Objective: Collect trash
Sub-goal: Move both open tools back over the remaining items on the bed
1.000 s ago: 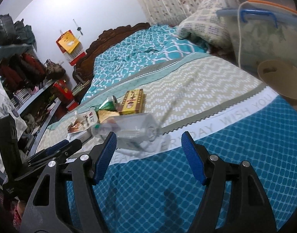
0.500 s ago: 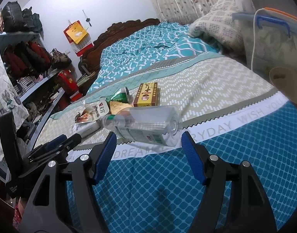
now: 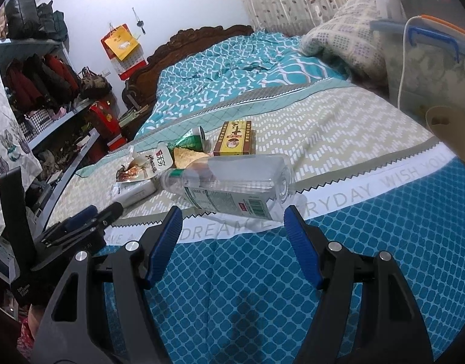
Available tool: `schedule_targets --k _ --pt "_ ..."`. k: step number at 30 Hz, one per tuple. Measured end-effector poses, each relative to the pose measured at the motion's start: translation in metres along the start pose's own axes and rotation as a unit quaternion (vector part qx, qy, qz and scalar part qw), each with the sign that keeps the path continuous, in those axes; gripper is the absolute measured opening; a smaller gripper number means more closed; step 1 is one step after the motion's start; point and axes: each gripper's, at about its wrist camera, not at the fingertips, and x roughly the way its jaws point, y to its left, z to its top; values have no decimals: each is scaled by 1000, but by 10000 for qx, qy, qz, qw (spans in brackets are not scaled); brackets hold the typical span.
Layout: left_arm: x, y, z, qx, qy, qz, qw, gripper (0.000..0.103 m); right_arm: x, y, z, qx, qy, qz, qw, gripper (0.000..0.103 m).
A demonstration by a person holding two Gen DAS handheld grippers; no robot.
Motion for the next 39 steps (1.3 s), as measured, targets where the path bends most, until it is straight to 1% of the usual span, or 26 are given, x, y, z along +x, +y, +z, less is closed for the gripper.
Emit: schedule_targets --k 4,9,11,12,15,16,19,20,21,23,26,28,29,32,35,37,39 --pt "-4 10 -7 -150 -320 367 9987 65 2 4 -4 -181 -88 -153 9997 71" --pt "-13 30 -16 -554 -696 701 9936 66 9 13 -5 -464 -205 -255 9984 71" --pt "-17 38 -19 -765 -814 847 9901 70 11 20 -5 -638 -345 -288 9969 71" --pt "-20 41 -19 -846 -882 902 9884 70 12 23 -5 -722 -436 -311 9960 71" --pt "-32 42 -22 -918 -1183 1155 9820 77 14 38 -3 -1026 -906 -494 9894 71" --pt "-35 41 -23 -883 -1270 1204 9806 81 14 42 -2 -1062 -1055 -517 9874 71" --pt "-46 30 -26 -655 -1562 1309 9768 90 12 55 -1 -1272 -1624 -625 9765 71" --pt "-48 28 -27 -595 -1611 1310 9764 93 13 58 -2 -1339 -1705 -651 9741 71" --pt "-50 24 -26 -518 -1659 1313 9760 94 13 61 -3 -1394 -1742 -668 9725 73" --pt "-52 21 -27 -444 -1693 1344 9753 94 16 65 -8 -1512 -1729 -663 9710 78" --pt "-50 21 -25 -442 -1676 1394 9749 94 11 67 -9 -1565 -1861 -647 9678 86" --pt "-50 21 -25 -457 -1675 1432 9744 94 8 66 -9 -1550 -1925 -656 9668 95" --pt "-50 21 -25 -457 -1689 1447 9739 94 8 66 -9 -1550 -1935 -658 9665 97" --pt "-50 20 -25 -446 -1724 1487 9727 94 8 67 -10 -1563 -1942 -664 9661 99" --pt "-52 21 -26 -479 -1746 1499 9720 94 8 66 -10 -1538 -1933 -674 9667 100" --pt "-52 22 -26 -502 -1748 1492 9719 94 10 66 -9 -1502 -1899 -781 9671 100" --pt "-52 22 -27 -514 -1771 1473 9718 94 8 65 -9 -1466 -1920 -765 9674 100"
